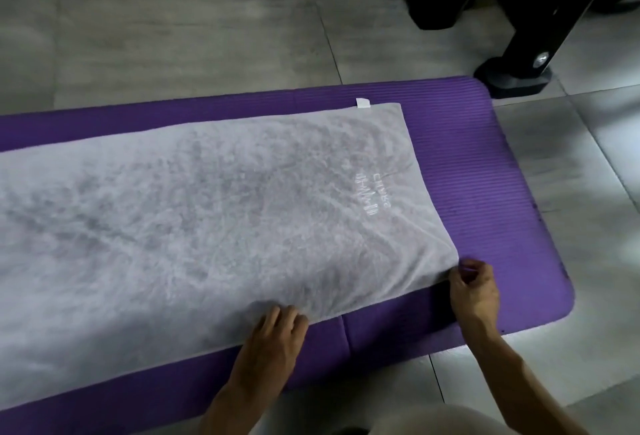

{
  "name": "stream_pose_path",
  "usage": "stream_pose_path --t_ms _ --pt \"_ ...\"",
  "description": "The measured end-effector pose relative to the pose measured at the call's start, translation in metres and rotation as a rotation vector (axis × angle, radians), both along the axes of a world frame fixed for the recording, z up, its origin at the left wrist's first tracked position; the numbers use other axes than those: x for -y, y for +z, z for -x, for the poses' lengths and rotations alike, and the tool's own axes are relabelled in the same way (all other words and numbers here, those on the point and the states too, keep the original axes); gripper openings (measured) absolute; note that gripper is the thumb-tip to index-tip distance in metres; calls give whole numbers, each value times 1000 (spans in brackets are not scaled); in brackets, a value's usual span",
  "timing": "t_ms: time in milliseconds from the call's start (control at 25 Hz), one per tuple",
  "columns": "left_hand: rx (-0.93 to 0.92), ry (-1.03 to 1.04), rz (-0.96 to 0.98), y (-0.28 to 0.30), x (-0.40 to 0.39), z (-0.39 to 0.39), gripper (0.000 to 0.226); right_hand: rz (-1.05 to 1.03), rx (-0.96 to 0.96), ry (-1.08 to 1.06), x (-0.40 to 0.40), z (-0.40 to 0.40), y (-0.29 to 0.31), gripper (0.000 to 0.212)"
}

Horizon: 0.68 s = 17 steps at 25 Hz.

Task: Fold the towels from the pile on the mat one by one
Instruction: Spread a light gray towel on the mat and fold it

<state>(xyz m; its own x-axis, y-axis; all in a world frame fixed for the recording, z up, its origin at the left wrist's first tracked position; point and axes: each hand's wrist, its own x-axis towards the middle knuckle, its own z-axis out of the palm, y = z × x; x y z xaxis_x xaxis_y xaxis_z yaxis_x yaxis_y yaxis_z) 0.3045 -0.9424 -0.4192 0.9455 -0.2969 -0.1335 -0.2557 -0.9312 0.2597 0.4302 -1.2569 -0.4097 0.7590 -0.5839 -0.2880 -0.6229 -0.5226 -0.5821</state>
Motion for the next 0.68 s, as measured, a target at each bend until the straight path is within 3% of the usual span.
stream_pose_path --t_ms 120,280,400,520,680 --pt "3 -54 -37 -4 1 -3 38 5 -43 25 -1 -5 -4 21" --pt "-11 -94 -44 -6 -3 -17 40 -105 -28 -123 2 -18 6 13" --pt "-18 -89 27 -10 -2 -18 36 -60 -52 0 2 -18 11 20" --pt "1 -71 78 -8 -2 -19 25 -181 -103 -38 0 -29 11 13" --pt "-56 -47 110 -2 -5 -23 59 -246 -104 -99 6 -33 13 17"
